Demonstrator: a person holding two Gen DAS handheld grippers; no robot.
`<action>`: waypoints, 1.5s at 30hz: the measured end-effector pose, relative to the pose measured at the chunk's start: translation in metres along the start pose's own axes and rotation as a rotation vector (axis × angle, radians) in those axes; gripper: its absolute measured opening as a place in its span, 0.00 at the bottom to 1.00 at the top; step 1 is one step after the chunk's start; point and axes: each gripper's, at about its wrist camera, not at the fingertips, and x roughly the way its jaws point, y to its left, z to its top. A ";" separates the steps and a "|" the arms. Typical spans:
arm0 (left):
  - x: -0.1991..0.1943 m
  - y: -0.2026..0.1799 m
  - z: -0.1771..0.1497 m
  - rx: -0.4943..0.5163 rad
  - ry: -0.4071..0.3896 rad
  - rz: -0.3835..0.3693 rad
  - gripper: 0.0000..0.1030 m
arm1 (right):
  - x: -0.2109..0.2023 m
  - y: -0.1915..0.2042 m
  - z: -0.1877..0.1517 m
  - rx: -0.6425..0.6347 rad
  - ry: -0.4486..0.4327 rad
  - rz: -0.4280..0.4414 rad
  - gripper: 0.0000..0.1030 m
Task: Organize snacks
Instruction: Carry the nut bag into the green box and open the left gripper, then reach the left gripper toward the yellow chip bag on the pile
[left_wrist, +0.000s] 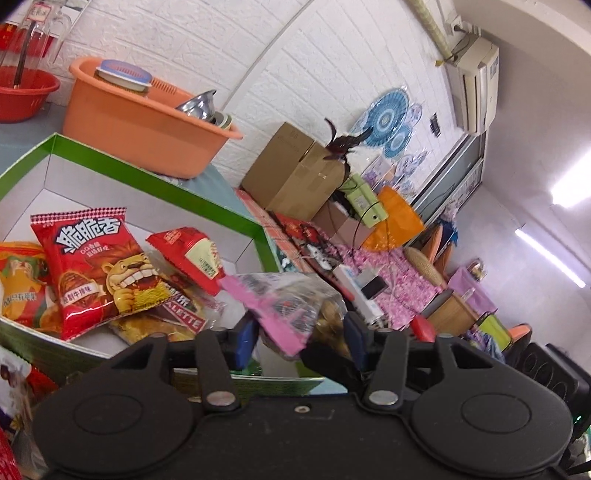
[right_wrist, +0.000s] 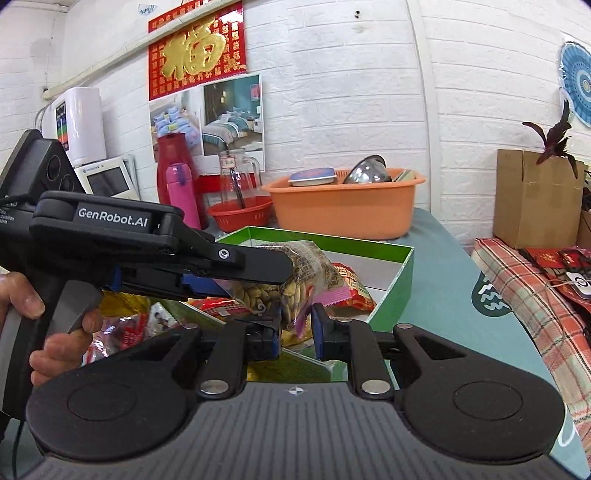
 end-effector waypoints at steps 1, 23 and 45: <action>0.002 0.000 -0.002 0.013 0.008 0.025 1.00 | 0.004 -0.001 -0.002 -0.005 0.002 -0.014 0.42; -0.123 -0.018 -0.067 -0.036 -0.162 0.191 1.00 | -0.048 0.024 -0.005 -0.001 -0.059 0.037 1.00; -0.161 0.067 -0.024 -0.208 -0.318 0.467 0.98 | -0.054 0.081 -0.020 -0.044 0.029 0.156 1.00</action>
